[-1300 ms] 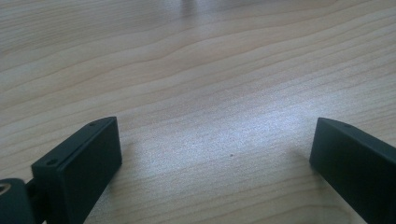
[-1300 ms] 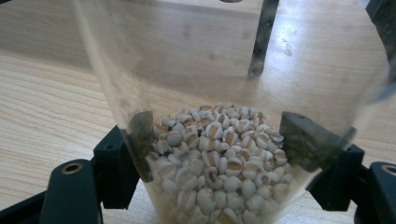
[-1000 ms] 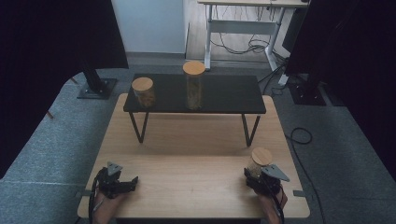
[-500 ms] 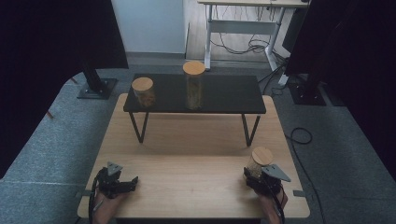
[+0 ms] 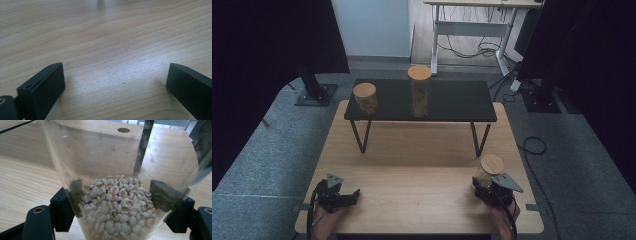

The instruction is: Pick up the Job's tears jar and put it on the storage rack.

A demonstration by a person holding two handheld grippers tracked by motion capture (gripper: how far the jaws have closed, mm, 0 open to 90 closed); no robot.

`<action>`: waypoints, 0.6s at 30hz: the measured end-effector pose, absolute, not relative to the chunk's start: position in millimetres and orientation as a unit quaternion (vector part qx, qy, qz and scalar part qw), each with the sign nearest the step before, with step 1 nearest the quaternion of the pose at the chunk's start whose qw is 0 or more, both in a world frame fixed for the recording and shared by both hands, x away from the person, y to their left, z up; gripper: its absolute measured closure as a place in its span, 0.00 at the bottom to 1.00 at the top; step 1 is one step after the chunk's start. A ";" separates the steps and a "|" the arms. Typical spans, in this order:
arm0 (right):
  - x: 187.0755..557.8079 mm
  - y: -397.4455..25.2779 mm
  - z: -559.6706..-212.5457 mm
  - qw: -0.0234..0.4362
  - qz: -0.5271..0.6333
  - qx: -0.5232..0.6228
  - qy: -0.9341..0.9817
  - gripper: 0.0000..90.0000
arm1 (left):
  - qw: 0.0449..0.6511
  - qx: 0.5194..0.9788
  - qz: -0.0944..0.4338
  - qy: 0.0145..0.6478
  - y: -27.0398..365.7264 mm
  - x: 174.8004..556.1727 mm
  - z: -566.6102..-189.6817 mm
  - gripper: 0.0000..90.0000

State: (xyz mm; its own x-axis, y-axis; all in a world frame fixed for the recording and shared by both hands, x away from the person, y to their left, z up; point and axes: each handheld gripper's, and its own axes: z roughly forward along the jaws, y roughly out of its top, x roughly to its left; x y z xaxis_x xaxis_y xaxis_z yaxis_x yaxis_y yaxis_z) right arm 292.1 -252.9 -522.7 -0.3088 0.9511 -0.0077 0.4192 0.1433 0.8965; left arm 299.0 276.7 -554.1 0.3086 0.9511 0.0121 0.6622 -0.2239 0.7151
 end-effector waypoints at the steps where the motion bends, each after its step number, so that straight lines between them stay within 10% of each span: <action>1: 292.2 -252.9 -521.7 0.313 0.425 0.498 0.688 0.27 | 0.310 0.747 0.233 0.540 276.7 299.0 -554.1 0.02; 18: 292.4 -252.5 -508.2 0.311 0.431 0.500 0.684 0.27 | 0.311 0.747 0.233 0.540 276.7 299.0 -554.1 0.02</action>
State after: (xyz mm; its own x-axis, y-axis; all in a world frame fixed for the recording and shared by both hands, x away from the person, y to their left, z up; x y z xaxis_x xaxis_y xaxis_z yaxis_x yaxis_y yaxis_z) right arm 292.4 -252.5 -508.2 -0.3074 0.9516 0.0047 0.4162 0.1300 0.9000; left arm 299.0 276.7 -554.1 0.3089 0.9510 0.0124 0.6620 -0.2244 0.7151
